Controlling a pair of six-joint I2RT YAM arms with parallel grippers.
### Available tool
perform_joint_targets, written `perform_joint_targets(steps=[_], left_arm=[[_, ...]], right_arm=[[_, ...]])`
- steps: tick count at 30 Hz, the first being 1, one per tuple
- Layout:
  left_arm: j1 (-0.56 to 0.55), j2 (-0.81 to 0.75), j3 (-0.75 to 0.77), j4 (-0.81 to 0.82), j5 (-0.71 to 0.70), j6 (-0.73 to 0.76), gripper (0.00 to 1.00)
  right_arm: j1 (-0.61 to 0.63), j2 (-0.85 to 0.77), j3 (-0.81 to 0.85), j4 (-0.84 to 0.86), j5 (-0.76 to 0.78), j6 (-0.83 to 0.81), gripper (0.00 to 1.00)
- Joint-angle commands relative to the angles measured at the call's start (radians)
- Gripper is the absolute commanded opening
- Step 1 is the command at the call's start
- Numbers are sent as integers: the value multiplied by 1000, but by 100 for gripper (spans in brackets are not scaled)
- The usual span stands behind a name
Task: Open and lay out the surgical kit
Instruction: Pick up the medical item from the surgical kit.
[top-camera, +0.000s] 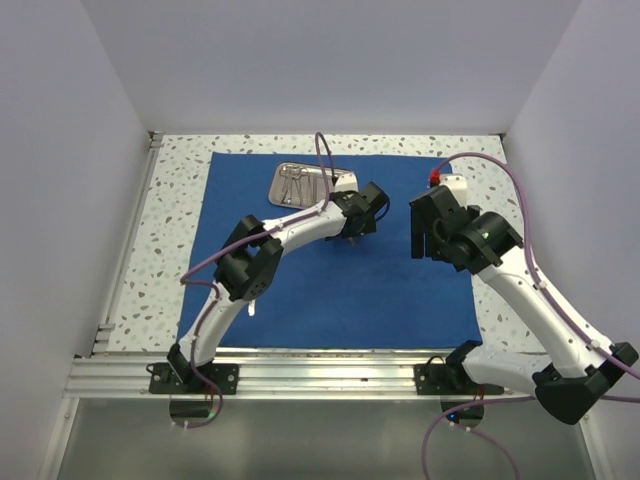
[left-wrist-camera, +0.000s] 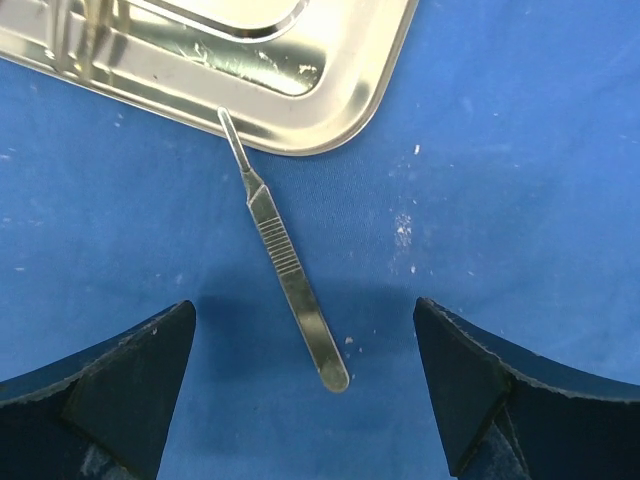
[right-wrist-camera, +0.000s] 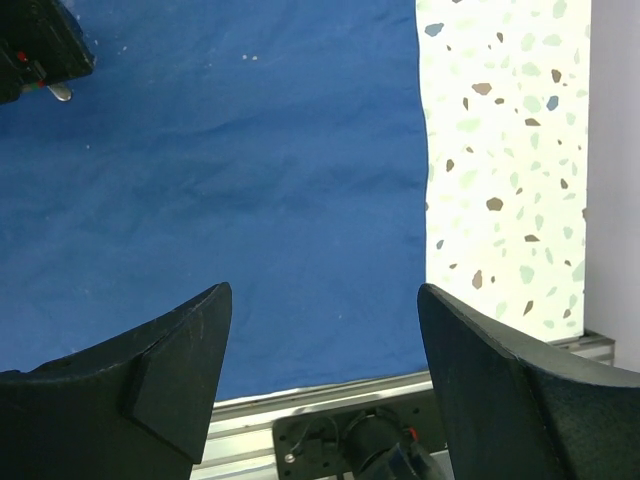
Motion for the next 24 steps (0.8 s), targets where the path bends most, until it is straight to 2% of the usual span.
perform_joint_targets(steps=[1,6,12,13,24], left_arm=[[4,45,28,21,-33,-65,93],[12,71,28,36,-35,-89,81],[27,83,23,53,-24,-100,57],[29,89,25,56,-23,-100,50],[29,131,49,71,11,-97,9]], right_arm=[[-12,6,-5,32,3,-73,79],[-24,12,-32,53,-22,-102,79],[-35,9,-48,64,-30,-140,79],[-36,7,-49,67,-30,-148,79],[-36,-2,-66,73,-36,-160,79]])
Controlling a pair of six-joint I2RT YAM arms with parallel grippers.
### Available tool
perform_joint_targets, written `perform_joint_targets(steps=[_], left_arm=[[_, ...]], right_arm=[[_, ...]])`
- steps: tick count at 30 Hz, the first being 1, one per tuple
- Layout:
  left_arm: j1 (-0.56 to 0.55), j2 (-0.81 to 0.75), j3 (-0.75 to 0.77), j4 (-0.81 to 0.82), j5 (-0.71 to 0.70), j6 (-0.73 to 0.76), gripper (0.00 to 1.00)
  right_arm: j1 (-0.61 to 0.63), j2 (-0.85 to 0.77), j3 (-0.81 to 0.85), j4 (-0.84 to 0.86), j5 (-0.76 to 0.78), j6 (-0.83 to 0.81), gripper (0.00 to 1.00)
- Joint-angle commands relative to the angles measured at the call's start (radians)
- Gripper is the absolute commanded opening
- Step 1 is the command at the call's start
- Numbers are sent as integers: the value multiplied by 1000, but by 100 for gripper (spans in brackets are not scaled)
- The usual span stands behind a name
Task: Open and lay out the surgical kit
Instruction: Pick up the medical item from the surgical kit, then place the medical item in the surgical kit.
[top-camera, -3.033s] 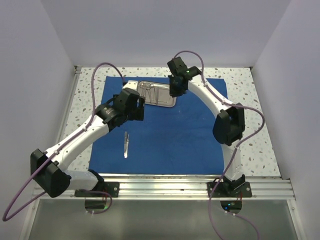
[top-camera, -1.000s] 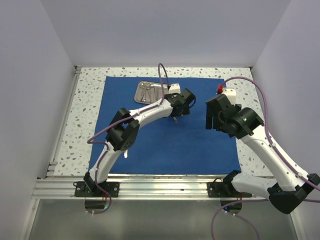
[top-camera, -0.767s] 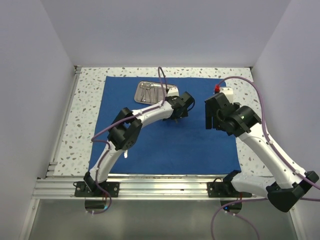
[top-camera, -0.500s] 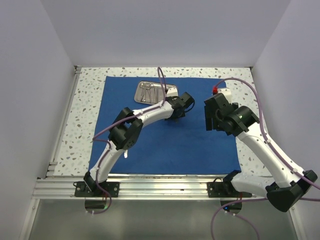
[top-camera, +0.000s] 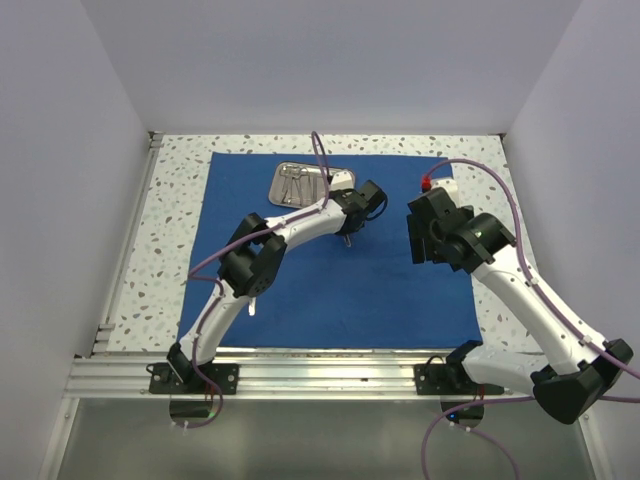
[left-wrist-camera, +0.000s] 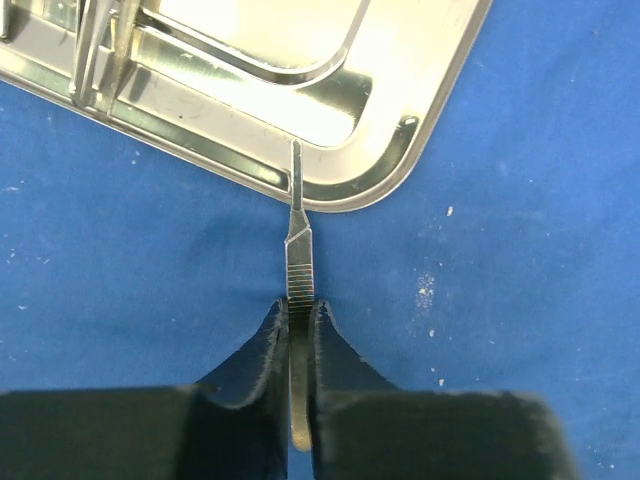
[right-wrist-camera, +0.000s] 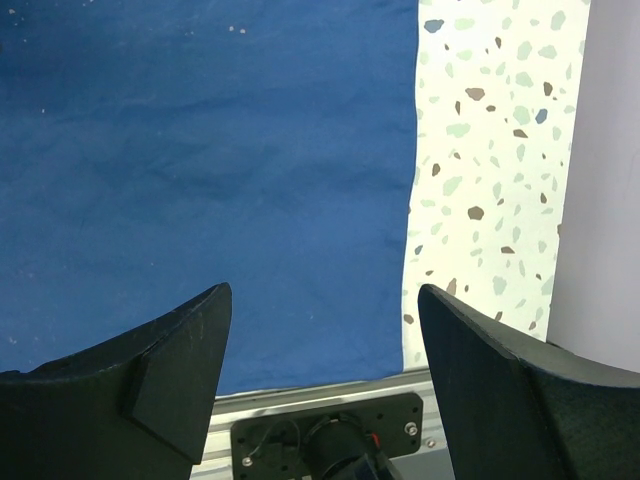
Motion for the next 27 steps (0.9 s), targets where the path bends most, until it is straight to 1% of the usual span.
perform_joint_targets(steps=[1,2,5,10,13,14,15,17,18,20,21,22,23,24,25,26,27], left_arm=[[3,62,6,69,45,-34,2],[3,64,6,69,48,-31,0],[3,52,7,75,50,-12,0],[0,-22,6,69,42,29,0],[0,-94,-8,84,56,96,0],[0,-117,-19,96,80,160,0],[0,-140,-51,131,102,199,0],[0,-218,-85,141,146,288,0],[-2,-279,-130,144,162,317,0],[-3,-349,-186,141,179,395,0],[-3,-385,-242,127,183,419,0],[-5,-456,-270,113,182,435,0],[-5,-490,-299,94,179,457,0],[-5,-557,-357,36,168,457,0],[-6,-591,-391,6,154,449,0],[-6,-629,-480,-14,136,430,0],[-6,-706,-529,-40,125,417,0]], right_arm=[[-4,-11,-2,22,-8,-24,79],[-4,-13,-4,22,-9,-24,79],[-4,-13,-2,24,-13,-24,79],[-4,-8,10,36,-16,-24,79],[-4,-4,21,50,-13,-27,79],[-4,-2,27,54,-13,-29,79],[-4,2,31,62,-19,-32,79],[-6,10,45,73,-23,-33,79],[-4,13,48,82,-29,-33,79],[-7,25,59,94,-34,-33,79],[-7,28,62,106,-39,-32,79],[-12,33,65,113,-49,-29,79],[-15,41,71,119,-55,-27,79],[-18,45,74,128,-62,-26,79],[-21,50,77,131,-77,-22,79],[-24,58,82,139,-83,-19,79],[-29,61,82,148,-92,-15,79]])
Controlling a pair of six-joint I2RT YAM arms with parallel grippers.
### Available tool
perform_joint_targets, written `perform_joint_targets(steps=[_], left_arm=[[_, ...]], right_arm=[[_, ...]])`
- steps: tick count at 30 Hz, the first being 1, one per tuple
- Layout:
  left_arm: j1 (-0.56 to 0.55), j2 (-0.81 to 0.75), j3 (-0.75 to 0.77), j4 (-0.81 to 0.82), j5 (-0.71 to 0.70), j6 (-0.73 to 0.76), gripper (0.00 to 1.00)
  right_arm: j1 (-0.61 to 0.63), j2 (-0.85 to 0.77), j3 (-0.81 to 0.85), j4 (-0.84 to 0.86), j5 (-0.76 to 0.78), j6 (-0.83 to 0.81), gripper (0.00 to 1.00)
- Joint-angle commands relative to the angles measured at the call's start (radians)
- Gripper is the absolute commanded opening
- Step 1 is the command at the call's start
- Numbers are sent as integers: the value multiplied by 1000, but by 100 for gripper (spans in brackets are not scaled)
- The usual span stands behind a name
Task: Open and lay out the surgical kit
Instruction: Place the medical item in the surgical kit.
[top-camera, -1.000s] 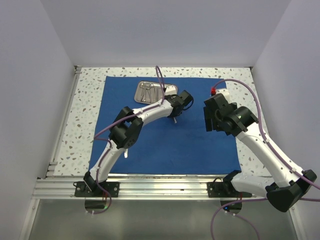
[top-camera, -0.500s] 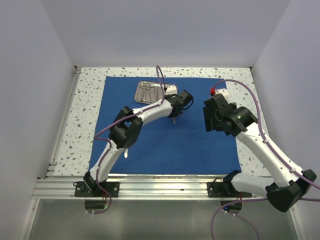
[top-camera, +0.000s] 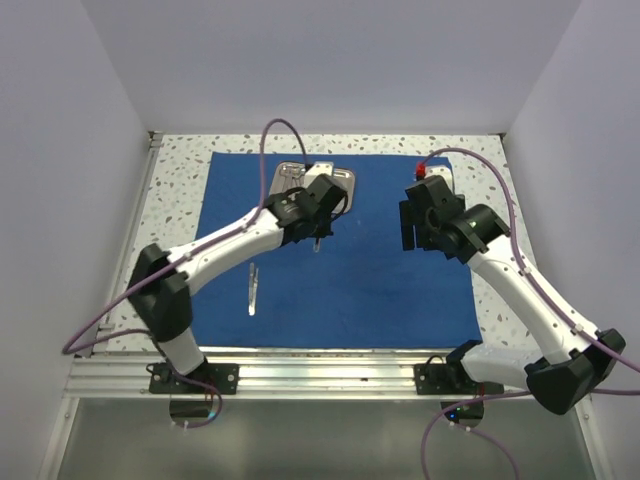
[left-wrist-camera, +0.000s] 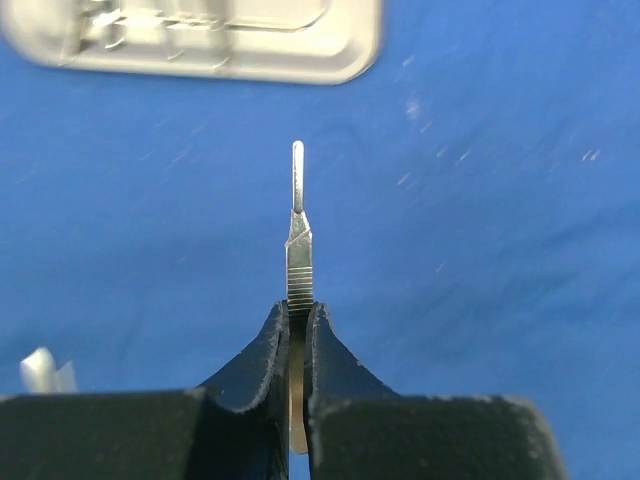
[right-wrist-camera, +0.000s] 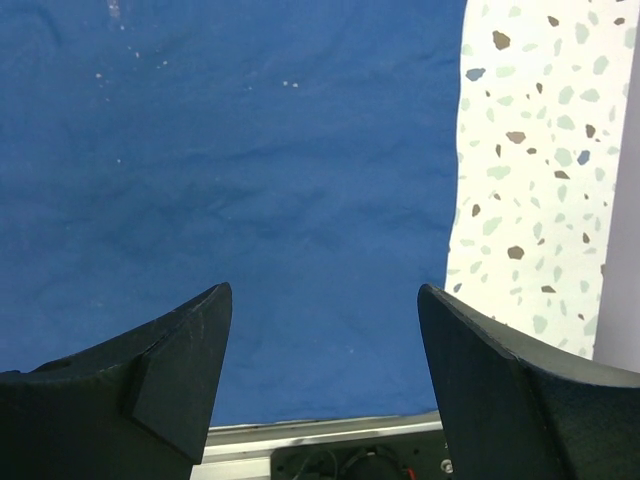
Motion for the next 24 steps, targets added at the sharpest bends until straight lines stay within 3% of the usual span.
perform_joint_targets(steps=[1,5,11,20,23,24], left_arm=[[-2,-190,-181,-109,-44,22,0],[-2,-348,-425,-139,-49,-85,0],[7,-509,-643,-101,-52,-161,0],[81,-572,-740,-96,-75,-136,1],[116,-584,-763,-69,-52,-99,14],[134,-587,-766,-61,-46,-89,34]], right_arm=[[-13,16,43,58,-45,3,79],[-18,29,41,73,-90,14,78],[-19,33,20,82,-131,29,78],[-18,17,11,69,-122,26,77],[-19,8,6,62,-107,28,77],[-19,7,4,61,-107,32,77]])
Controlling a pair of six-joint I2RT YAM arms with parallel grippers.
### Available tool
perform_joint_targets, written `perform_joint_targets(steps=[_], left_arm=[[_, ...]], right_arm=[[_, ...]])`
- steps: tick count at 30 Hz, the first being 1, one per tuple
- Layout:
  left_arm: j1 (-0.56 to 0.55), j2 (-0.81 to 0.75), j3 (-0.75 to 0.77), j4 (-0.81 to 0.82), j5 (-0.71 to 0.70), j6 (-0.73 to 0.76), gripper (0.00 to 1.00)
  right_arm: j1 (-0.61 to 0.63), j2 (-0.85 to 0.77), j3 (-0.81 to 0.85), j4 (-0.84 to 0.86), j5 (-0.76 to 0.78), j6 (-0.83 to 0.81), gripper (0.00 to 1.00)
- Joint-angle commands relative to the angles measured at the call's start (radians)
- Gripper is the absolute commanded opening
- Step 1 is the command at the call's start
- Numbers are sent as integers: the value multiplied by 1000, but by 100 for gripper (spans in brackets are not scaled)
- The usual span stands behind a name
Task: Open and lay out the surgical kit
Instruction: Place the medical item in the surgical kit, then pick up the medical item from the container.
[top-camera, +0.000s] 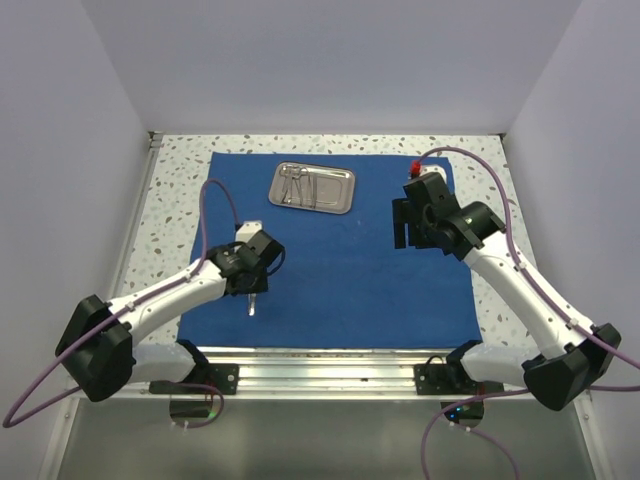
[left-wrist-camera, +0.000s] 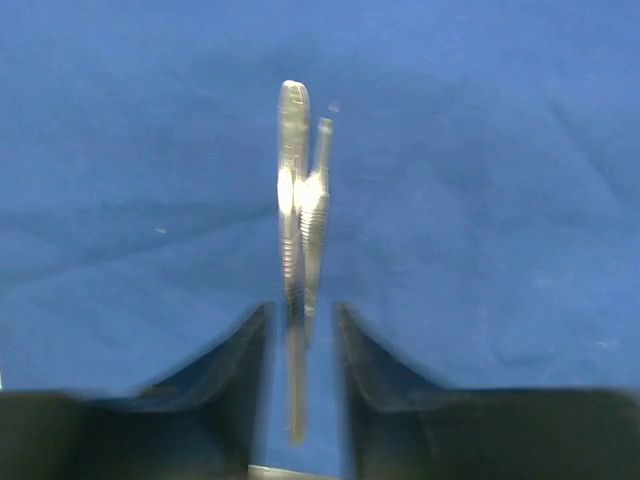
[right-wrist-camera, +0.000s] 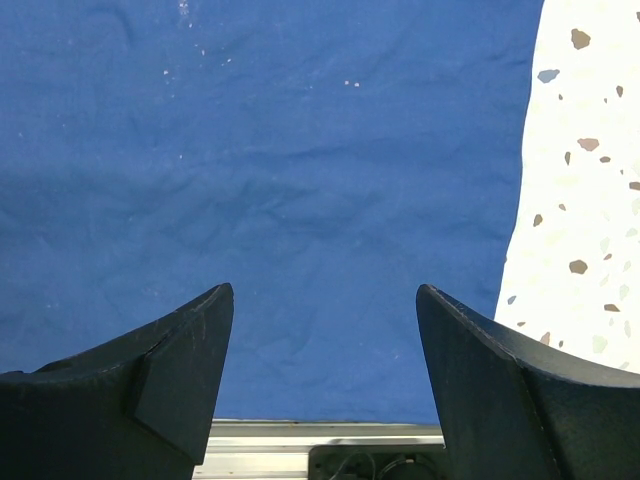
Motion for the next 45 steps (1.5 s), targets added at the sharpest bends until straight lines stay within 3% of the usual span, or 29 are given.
perform_joint_targets(steps=[1,2,3,4,6,11,15,22,28,33,39,45], left_arm=[[42,-32,-16,48,-5,32,46],[48,-30,-4,52,-5,52,57],[58,-29,6,53,-6,66,75],[59,-27,42,53,-14,87,79],[68,-1,97,45,-25,121,85],[108,161,375,109,-23,265,87],[165,359,596,181,72,333,82],[190,775,1063,168,148,387,72],[190,1014,1285,137,175,390,66],[190,1122,1345,123,166,394,61],[188,1152,1294,151,187,398,51],[188,1175,1283,158,190,407,22]], right_arm=[[-5,-30,-2,6,18,9,77],[-4,-38,-9,4,21,12,78],[-4,-41,-10,0,26,17,78],[-5,-42,-16,0,29,20,78],[-4,-52,-24,-6,36,30,78],[-4,-68,-42,-15,49,52,78],[-4,-72,-42,-28,58,61,78],[-4,-78,-10,-63,84,83,77],[-5,-99,-21,-106,119,112,77],[-4,-104,-39,-131,147,116,77],[-4,-81,-42,-129,159,120,77],[-5,-38,-30,-108,156,118,77]])
